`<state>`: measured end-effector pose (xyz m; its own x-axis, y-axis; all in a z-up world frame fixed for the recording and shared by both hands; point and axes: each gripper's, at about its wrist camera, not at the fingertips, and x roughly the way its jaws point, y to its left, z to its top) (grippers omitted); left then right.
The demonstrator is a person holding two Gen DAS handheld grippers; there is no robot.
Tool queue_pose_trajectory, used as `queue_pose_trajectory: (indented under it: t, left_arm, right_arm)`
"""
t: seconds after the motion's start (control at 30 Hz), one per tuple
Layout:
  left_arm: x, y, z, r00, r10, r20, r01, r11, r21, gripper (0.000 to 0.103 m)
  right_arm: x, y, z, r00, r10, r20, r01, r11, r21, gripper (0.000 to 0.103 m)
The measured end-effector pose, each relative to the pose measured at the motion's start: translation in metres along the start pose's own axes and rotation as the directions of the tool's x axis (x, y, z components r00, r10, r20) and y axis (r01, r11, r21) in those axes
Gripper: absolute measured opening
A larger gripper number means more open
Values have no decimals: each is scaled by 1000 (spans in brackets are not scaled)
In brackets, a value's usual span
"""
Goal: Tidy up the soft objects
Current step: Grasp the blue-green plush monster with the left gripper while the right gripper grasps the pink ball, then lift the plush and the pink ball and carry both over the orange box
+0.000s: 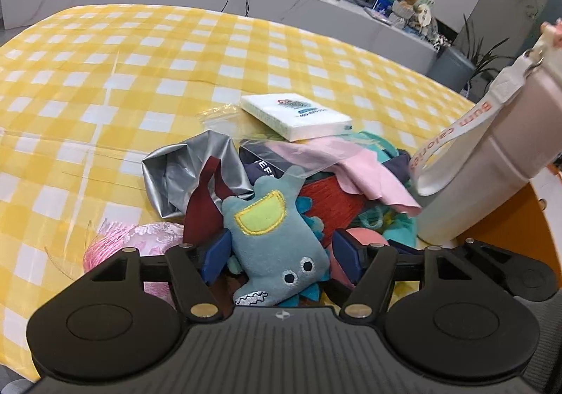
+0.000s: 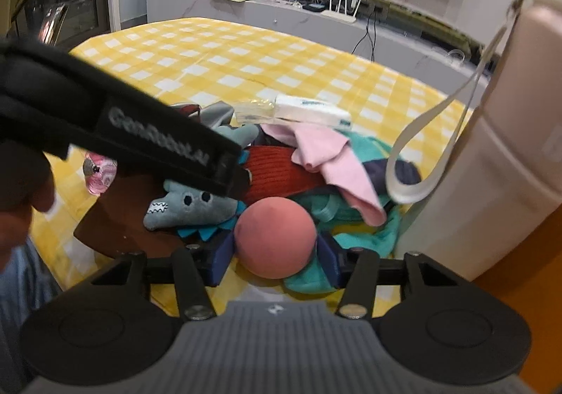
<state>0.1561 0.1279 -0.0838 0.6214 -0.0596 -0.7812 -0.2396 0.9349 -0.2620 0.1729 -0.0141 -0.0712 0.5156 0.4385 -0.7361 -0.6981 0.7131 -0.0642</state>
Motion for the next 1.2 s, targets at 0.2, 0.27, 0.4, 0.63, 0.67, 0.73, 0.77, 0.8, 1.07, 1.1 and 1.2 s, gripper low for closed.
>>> queue_pose_trajectory:
  t: [0.2, 0.27, 0.4, 0.63, 0.67, 0.73, 0.77, 0.8, 1.07, 1.1, 1.2]
  left_arm:
    - [10, -2, -7, 999, 32, -8, -32, 999, -30, 77]
    - [11, -1, -7, 1000, 28, -4, -28, 999, -34, 66]
    - [10, -5, -7, 999, 32, 5, -32, 999, -26, 59]
    - [-14, -5, -6, 998, 11, 63, -8, 998, -58, 56]
    - [-19, -4, -4, 997, 9, 71, -4, 998, -69, 56]
    - [-28, -2, -2, 996, 14, 88, -7, 996, -88, 56]
    - [-34, -1, -1, 995, 12, 97, -3, 996, -93, 56]
    - [-39, 0, 0, 994, 8, 107, 2, 995, -97, 56]
    - [-90, -15, -4, 979, -26, 200, 41, 996, -74, 56]
    - [-98, -18, -5, 976, -30, 215, 45, 997, -66, 56]
    - [-117, -29, -9, 967, -46, 252, 60, 997, -47, 56]
  right_arm:
    - [3, -7, -3, 999, 34, 2, -34, 998, 62, 51]
    - [3, -15, -3, 999, 51, 1, -51, 994, 101, 51]
    - [3, -18, -4, 998, 65, 2, -65, 991, 120, 49]
    - [-21, -13, 6, 998, 37, 46, -40, 996, 77, 48]
    - [-28, -12, 8, 998, 28, 58, -32, 997, 66, 48]
    - [-41, -12, 8, 997, 12, 81, -17, 998, 56, 48]
    - [-48, -13, 8, 996, 5, 93, -11, 998, 57, 48]
    - [-57, -13, 8, 994, -4, 106, -3, 998, 64, 49]
    - [-120, -23, -5, 976, -82, 202, 54, 989, 137, 49]
    - [-127, -25, -6, 973, -93, 212, 62, 987, 150, 49]
    - [-149, -37, -12, 964, -121, 236, 73, 976, 203, 49]
